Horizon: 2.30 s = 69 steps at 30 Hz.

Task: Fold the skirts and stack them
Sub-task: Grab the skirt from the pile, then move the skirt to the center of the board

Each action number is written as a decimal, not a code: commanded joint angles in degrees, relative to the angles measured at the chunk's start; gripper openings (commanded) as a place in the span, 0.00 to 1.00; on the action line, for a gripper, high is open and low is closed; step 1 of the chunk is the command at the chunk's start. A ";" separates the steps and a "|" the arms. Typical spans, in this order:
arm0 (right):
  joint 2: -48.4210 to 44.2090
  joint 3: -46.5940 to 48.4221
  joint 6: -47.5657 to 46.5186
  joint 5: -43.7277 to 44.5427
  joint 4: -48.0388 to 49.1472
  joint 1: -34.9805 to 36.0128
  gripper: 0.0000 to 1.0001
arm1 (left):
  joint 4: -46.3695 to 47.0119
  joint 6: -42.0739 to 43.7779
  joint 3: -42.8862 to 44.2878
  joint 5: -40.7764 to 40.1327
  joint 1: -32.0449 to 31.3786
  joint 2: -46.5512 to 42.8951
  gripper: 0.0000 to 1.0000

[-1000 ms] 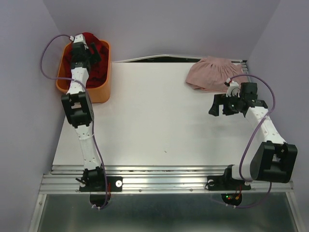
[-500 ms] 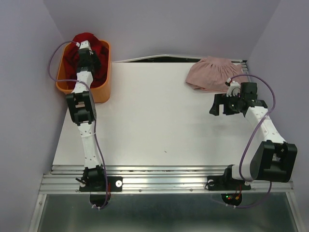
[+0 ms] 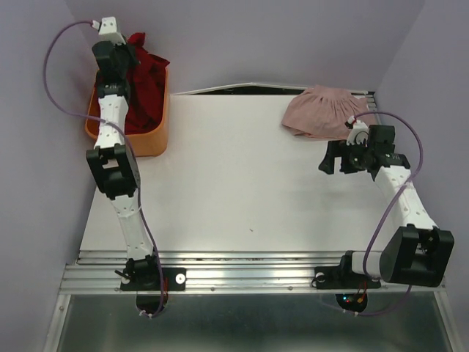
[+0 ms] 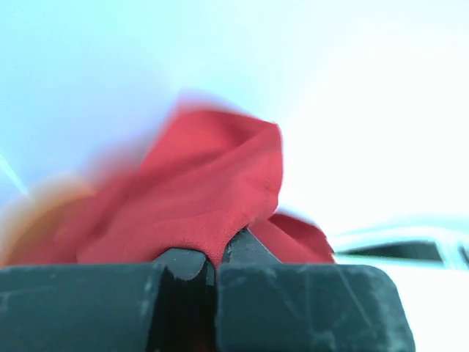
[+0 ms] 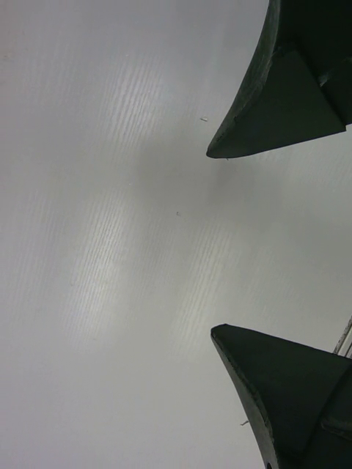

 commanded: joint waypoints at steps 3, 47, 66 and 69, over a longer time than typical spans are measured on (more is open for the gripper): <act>-5.30 1.95 0.72 -1.96 0.93 0.19 1.00 | 16.63 4.44 9.40 4.09 -0.14 -18.47 0.00; -6.55 -0.43 -5.87 -18.12 -4.95 0.72 0.70 | 2.23 -20.61 -54.17 7.35 -26.95 -33.01 0.00; 7.68 1.41 2.03 -11.89 -0.74 22.52 0.78 | -44.62 76.46 -53.84 19.75 -30.62 -52.12 0.94; 12.52 2.73 3.18 -9.52 -0.56 23.66 0.76 | -42.08 85.52 -64.30 18.34 -35.46 -58.19 0.94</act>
